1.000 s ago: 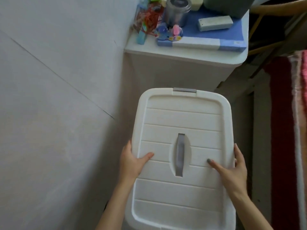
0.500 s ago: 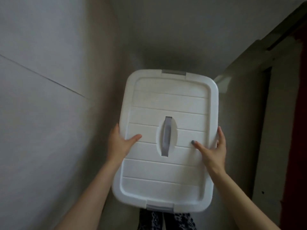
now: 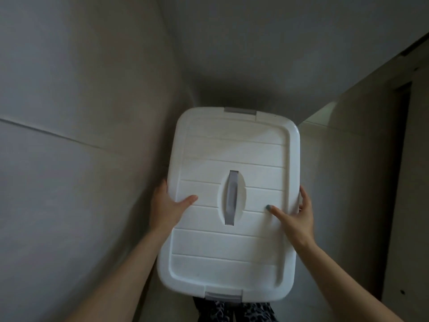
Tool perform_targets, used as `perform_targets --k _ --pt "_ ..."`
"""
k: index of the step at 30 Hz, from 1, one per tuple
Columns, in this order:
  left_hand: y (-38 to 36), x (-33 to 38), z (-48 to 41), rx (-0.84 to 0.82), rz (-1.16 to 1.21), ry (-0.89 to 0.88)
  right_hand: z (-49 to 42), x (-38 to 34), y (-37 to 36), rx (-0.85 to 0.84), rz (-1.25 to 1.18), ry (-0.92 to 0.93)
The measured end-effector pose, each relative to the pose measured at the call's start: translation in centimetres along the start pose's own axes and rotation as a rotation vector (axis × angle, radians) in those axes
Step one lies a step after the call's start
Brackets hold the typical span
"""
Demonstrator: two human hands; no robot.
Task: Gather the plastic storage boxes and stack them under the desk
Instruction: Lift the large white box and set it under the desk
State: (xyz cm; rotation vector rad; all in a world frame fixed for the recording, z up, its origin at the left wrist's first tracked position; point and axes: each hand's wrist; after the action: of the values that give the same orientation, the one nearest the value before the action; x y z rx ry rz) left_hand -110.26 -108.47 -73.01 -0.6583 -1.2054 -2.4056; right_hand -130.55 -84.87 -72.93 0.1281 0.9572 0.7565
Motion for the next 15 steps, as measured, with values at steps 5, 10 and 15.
perform_targets --k 5,10,15 --pt "-1.3 -1.7 -2.9 -0.011 -0.013 -0.021 -3.0 2.0 -1.5 -0.086 0.041 -0.047" --pt "-2.5 -3.2 -5.4 -0.021 -0.014 -0.027 -5.0 4.1 -3.1 -0.145 0.048 -0.082" --pt "-3.8 -4.6 -6.4 -0.017 -0.024 -0.011 -6.1 5.9 -4.1 -0.188 0.053 -0.136"
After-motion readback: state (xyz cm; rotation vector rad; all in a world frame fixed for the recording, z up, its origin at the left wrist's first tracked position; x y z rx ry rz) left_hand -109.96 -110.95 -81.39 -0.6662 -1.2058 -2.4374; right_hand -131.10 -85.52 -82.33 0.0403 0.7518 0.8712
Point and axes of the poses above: each hand's wrist, its own z-axis away from the middle knuckle, its own y-axis out of the back of the hand, x = y × z, and after that the axes turned 1 degree about z, right-handed
